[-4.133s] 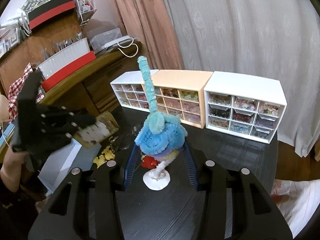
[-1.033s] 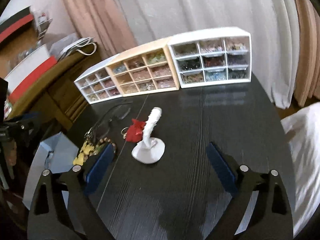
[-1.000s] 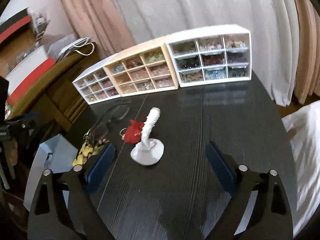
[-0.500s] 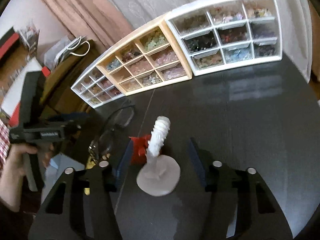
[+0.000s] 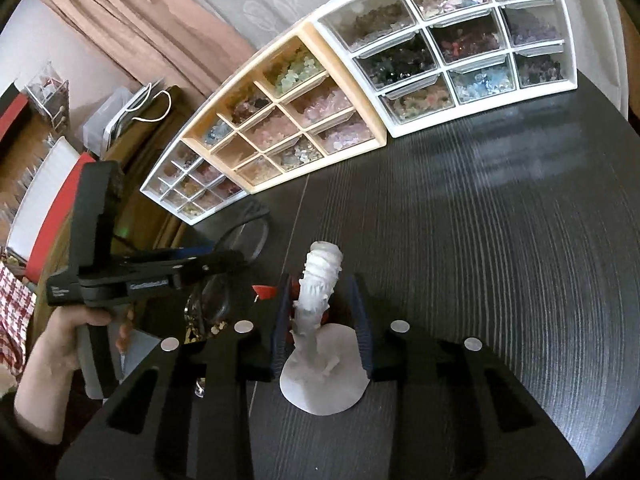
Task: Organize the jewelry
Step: 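Grasp the white stand with the right tool while the left tool reaches toward the black glasses, then grasp the black glasses by the frame with the left tool and lift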
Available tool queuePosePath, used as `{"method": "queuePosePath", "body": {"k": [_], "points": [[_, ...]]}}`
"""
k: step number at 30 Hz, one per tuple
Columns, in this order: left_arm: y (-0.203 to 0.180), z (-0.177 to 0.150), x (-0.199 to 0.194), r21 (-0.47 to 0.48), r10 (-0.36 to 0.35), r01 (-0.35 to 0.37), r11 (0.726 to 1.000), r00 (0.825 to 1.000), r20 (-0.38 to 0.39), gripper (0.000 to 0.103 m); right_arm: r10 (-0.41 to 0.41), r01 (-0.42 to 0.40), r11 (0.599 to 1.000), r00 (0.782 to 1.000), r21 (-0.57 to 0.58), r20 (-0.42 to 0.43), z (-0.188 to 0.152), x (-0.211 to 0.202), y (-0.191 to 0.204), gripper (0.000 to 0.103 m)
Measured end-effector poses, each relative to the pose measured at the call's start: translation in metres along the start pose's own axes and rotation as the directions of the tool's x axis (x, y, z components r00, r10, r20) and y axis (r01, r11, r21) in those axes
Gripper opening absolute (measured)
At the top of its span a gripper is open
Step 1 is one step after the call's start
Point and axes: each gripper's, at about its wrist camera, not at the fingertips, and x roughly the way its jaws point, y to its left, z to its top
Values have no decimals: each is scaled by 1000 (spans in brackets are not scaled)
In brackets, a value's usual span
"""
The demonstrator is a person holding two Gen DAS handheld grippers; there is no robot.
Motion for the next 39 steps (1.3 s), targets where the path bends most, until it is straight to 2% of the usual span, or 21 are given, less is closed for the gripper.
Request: {"method": "queuePosePath", "body": {"k": [1,4,5,6,14,23,29,35,39], "points": [[1,1,-1,-11,-9,9,1000,1000,3,35,5,-5,1000,1000,-1,-1,0,0,1,20],[3,1,-8,-10,-11,12,1000,999,31,19,1,-1,1000,1000,-15,2,0,0,3,18],[3,2,-9,-9,-9,9,1000,1000,30,7,8,-8,1000,1000,-11,3,0,0,4,17],[3,2,-9,-11,-2,2,1000,1000,30,6,7,-7,1000,1000,-10,5,0,1,4,17],[4,-2,-21,-13,6,-5,1000,998,62,5,-9,9,1000,999,-20,33,-1,-12,9,17],[-1,-8,-56,-4,16,-16,1000,993,116,5,-19,24,997,997,-70,72,2,-38,29,17],[-10,-27,-102,18,41,-46,999,970,239,5,0,12,993,995,-115,103,4,-56,55,17],[-17,-53,-146,48,127,-150,988,939,321,5,31,-12,985,994,-170,108,1,-65,87,17],[-13,-83,-178,20,168,-189,982,913,371,5,54,-33,979,993,-202,102,-5,-66,109,17]]}}
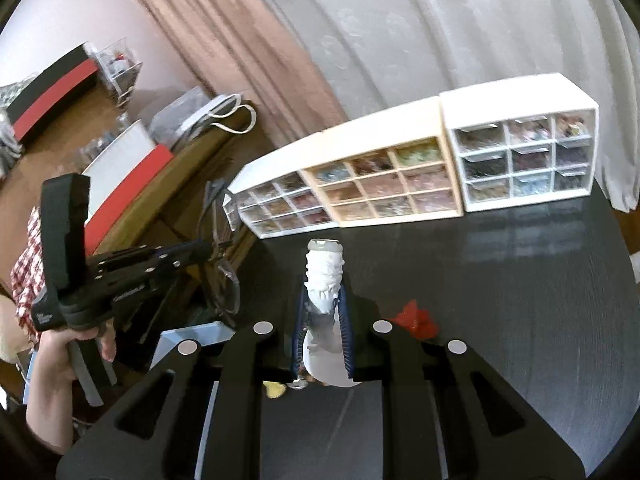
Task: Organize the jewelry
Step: 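Grasp the black glasses by the frame with the left tool and lift, then carry the glasses with the left tool while the right tool carries the white stand into the box, releasing both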
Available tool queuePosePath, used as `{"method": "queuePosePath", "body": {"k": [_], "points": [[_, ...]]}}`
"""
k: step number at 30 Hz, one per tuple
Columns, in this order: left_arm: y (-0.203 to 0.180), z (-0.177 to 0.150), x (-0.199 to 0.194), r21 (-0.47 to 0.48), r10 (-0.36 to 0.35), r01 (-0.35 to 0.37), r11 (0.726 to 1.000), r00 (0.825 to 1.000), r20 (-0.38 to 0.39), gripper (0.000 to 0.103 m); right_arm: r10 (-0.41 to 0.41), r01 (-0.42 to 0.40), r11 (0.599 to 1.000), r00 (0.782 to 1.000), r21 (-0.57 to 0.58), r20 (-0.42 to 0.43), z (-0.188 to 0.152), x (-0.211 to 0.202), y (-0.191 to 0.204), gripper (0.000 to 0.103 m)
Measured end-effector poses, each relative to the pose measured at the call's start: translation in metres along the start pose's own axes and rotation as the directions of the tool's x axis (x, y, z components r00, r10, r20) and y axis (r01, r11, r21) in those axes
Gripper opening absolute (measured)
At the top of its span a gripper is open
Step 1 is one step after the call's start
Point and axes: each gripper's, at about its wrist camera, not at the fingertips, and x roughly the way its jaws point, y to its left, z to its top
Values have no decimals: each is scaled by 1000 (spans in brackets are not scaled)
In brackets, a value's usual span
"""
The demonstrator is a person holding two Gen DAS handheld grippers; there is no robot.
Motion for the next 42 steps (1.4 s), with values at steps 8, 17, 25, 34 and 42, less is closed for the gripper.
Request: {"method": "queuePosePath", "body": {"k": [8,17,25,34,42], "points": [[23,-49,-68,-100,97,-87,991,990,98,5,37,-40,994,999,-103,-32,-11,1,54,17],[33,-127,-107,-229,62,-41,973,995,83,5,93,-105,980,992,-170,-80,-21,11,98,17],[21,-171,-92,-271,2,-3,963,1000,-5,5,144,-175,957,979,-232,-143,-32,19,133,17],[16,-204,-70,-310,-52,21,951,994,-92,5,139,-216,941,948,-261,-286,-59,52,149,17],[22,-211,-61,-320,-43,-2,948,990,-134,5,52,-183,943,907,-280,-418,-80,105,154,17]]}}
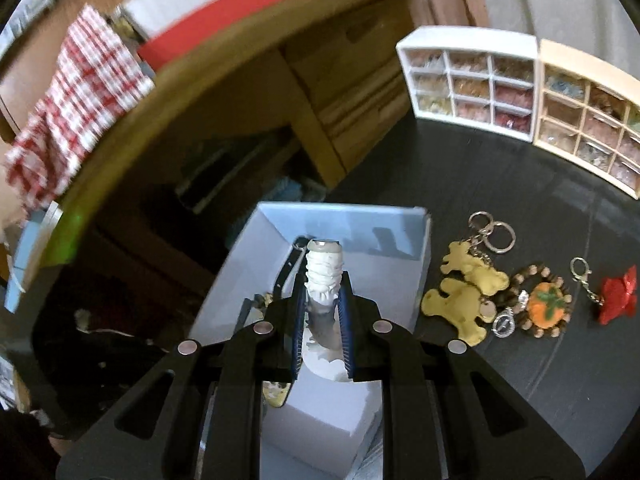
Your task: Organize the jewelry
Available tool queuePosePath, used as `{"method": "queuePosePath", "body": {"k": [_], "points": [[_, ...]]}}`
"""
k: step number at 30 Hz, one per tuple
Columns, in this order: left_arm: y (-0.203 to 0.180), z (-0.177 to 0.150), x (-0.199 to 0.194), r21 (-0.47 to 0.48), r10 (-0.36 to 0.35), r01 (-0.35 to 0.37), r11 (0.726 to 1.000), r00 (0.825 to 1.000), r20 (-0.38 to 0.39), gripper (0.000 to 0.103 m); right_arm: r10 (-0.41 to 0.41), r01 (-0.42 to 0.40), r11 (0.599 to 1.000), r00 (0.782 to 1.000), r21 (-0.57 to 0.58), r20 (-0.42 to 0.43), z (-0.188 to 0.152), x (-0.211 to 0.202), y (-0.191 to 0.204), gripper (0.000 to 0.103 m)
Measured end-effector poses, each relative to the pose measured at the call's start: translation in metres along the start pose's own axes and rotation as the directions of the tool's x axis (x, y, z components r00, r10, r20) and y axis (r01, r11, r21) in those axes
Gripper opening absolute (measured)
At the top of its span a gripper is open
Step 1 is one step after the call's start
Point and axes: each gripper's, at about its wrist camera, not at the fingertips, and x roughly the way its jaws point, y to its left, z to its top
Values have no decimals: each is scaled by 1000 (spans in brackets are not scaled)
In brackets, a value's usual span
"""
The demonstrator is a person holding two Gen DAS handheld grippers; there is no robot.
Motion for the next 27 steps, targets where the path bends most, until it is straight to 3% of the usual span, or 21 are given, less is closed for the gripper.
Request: {"method": "queuePosePath", "body": {"k": [6,13,16,17,18,19,20,21,22,24,27], "points": [[11,-2,11,-34,20,-20,999,1000,-4,6,-94,96,995,994,35,-47,4,26,-6,15],[1,-1,18,19,117,-117,993,993,7,9,-102,102,994,995,34,-15,6,29,-8,15],[-5,1,20,35,158,-159,987,987,35,13,-67,66,997,997,28,34,5,20,-8,31],[-6,2,21,40,165,-167,985,985,43,24,-45,43,999,996,33,74,4,10,-9,43],[-8,3,21,46,161,-163,985,986,51,45,-42,38,999,993,32,113,3,0,-9,60],[-11,4,21,55,134,-137,989,990,50,58,-40,37,999,985,22,166,1,-14,-10,66],[-13,5,21,57,109,-111,992,993,46,84,-37,37,999,979,8,202,0,-23,-12,69],[-14,6,19,53,88,-91,994,995,50,98,-34,40,999,966,-17,257,-2,-41,-16,74],[-15,7,16,49,85,-88,995,995,60,100,-43,55,998,955,-33,293,-4,-56,-20,78],[-16,11,12,63,91,-95,993,994,63,99,-66,93,994,933,-60,354,-10,-86,-34,96],[-14,20,2,70,75,-80,994,994,78,99,-128,163,985,908,-56,399,-21,-119,-60,96]]}}
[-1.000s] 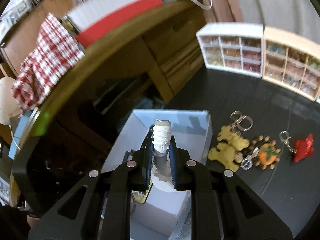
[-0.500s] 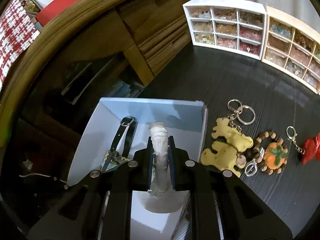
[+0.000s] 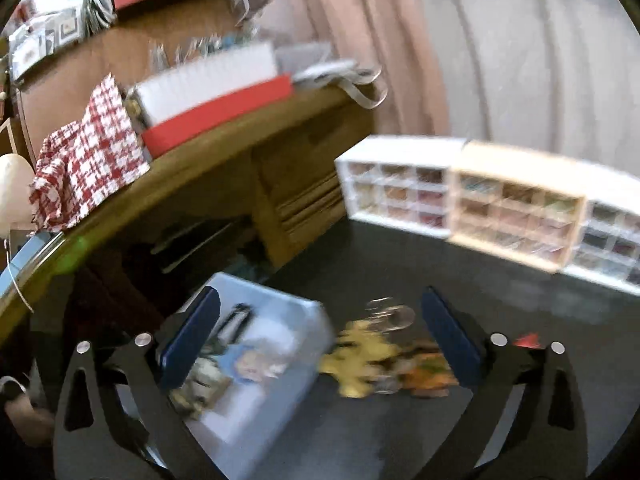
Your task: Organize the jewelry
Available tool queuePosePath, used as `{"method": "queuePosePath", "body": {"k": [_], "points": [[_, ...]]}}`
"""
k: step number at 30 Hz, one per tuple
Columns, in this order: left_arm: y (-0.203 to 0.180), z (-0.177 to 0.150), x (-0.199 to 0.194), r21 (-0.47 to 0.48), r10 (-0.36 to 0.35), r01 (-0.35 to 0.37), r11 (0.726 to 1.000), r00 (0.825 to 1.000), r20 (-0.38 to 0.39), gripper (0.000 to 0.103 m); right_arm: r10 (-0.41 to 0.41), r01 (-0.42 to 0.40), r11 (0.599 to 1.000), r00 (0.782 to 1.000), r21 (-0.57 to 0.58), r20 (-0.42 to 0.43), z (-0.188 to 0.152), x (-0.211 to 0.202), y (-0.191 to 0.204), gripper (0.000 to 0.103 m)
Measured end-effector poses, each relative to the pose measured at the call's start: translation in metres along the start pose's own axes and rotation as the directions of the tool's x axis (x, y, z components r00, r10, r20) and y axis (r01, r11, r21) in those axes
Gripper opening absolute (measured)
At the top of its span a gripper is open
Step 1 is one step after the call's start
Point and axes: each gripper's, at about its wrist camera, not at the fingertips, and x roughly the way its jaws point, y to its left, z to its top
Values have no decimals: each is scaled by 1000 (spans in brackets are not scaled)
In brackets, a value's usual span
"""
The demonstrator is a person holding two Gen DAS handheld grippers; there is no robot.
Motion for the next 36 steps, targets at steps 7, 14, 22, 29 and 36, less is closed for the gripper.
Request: {"method": "queuePosePath", "body": {"k": [7,14,22,29,36], "points": [[-12,23,-34,97,-165,151,984,975,148,99,-149,150,989,988,14,-37,-32,-38,-66,96],[-33,62,-21,226,4,-39,973,988,155,99,-193,201,975,977,92,-91,-71,-29,-98,96],[-48,117,-7,321,-175,147,936,983,59,99,-144,158,981,982,110,-120,-74,4,-113,96],[-95,136,37,537,-363,443,718,896,-255,99,-115,123,992,977,34,-180,-68,28,-115,96],[-131,115,100,629,-97,458,628,848,-521,99,-107,109,994,968,-3,-225,-66,48,-118,96]]}}
